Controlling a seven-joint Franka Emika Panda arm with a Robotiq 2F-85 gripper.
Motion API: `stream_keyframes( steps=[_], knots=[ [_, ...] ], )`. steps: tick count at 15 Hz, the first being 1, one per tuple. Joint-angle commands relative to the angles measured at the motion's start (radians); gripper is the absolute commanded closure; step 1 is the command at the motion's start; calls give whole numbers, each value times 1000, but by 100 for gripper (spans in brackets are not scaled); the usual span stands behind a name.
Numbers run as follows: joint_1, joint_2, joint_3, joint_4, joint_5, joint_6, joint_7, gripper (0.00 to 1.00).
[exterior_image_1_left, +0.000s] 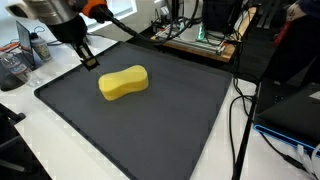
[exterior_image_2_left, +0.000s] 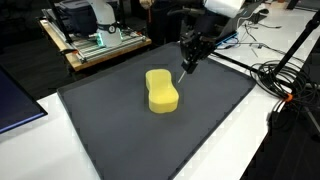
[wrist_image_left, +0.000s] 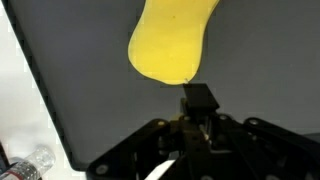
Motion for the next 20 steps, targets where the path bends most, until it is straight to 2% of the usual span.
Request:
stream_keyframes(
  steps=[1,8,9,15,16,20],
  knots=[
    [-49,90,-9,159,94,-79,-57,97],
    [-150,196,-6,318,221,-111,-74,97],
    [-123,143,-11,224,167,-70,-59,87],
    [-145,174,-8,266,192,-72,-60,87],
    [-160,183,-1,287,209,-96,-68,97],
    [-229,193,22,307,270,-119,-96,97]
  ],
)
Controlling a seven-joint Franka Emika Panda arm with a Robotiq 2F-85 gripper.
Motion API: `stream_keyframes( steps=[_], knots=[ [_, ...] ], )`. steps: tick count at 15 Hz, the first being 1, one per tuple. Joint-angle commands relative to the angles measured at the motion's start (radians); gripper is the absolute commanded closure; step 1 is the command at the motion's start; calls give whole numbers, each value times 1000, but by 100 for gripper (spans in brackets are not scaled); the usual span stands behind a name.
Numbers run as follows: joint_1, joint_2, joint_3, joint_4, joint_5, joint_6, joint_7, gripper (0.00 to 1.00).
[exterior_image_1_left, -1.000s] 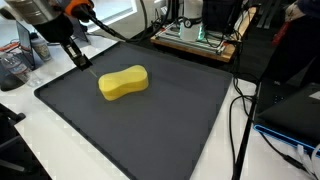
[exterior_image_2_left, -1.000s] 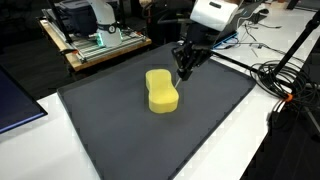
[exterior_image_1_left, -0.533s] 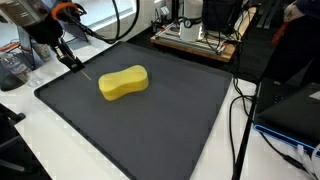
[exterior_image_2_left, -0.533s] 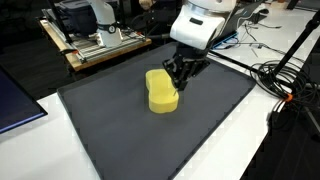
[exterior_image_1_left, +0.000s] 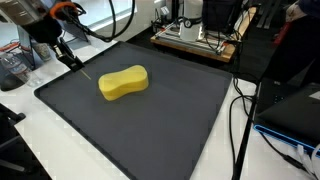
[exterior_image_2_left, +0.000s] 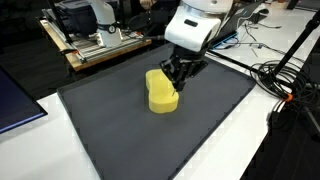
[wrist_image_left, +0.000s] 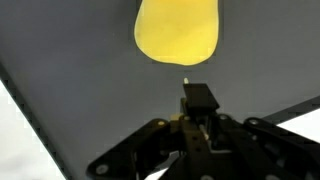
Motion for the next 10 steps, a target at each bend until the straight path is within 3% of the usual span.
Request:
stream_keyframes(
  steps=[1,4,10],
  knots=[
    [-80,21,31,38,80,-38,-39,97],
    [-145,12,56,15,145,-33,-84,97],
    [-237,-38,95,-113,247,117,-178,97]
  ],
)
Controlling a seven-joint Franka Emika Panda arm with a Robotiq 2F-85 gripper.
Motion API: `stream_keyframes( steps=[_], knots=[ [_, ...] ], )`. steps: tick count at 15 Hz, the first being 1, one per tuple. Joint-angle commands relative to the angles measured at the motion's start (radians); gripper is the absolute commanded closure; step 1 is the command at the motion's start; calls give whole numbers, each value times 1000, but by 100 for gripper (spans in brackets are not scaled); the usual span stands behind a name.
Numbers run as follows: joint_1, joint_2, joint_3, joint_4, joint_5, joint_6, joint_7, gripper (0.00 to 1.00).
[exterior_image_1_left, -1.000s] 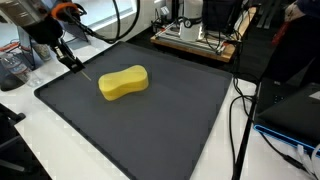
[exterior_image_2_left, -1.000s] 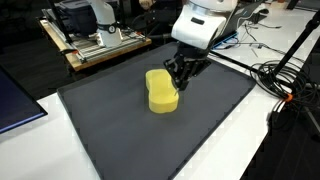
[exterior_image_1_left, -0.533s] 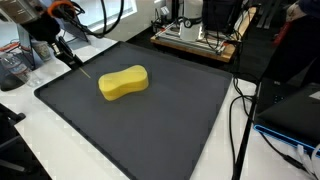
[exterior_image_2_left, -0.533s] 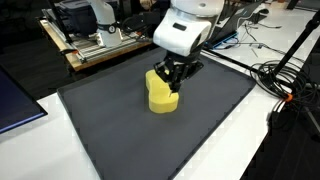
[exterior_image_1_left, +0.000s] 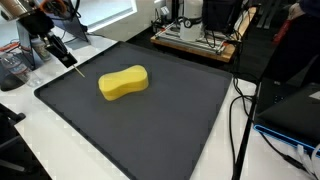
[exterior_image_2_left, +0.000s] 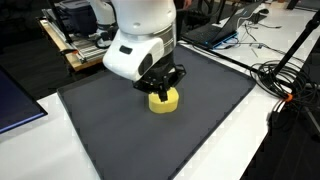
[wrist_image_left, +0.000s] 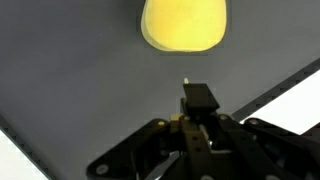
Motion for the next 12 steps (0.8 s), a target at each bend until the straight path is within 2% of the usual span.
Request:
stream_keyframes(
  steps=[1,7,12],
  knots=[
    [-57,-53,37,-114,70,94,-77,97],
    [-118,-168,55,-373,120,269,-213,97],
    [-167,-291,68,-598,205,370,-317,97]
  ],
)
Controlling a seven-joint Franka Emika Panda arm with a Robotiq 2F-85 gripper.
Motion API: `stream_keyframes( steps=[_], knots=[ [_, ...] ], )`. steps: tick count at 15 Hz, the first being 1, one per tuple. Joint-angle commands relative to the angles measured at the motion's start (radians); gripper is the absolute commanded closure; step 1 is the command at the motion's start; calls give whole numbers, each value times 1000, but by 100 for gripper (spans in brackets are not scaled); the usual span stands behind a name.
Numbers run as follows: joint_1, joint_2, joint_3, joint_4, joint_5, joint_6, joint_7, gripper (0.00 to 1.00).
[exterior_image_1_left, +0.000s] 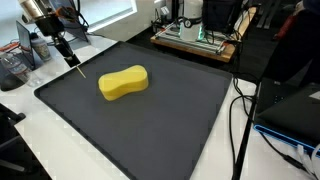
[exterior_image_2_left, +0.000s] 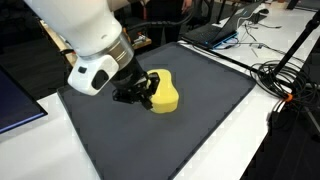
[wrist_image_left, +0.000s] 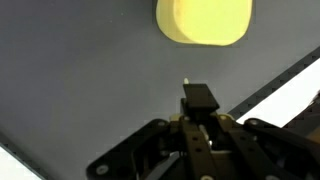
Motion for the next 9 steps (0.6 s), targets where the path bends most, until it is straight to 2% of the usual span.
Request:
stream_keyframes(
  steps=[1,2,9],
  knots=[
    [-41,-151,20,-244,76,93,-89,97],
    [-21,-176,-16,-283,111,101,-116,97],
    [-9,-376,-63,-618,245,186,-264,97]
  ],
)
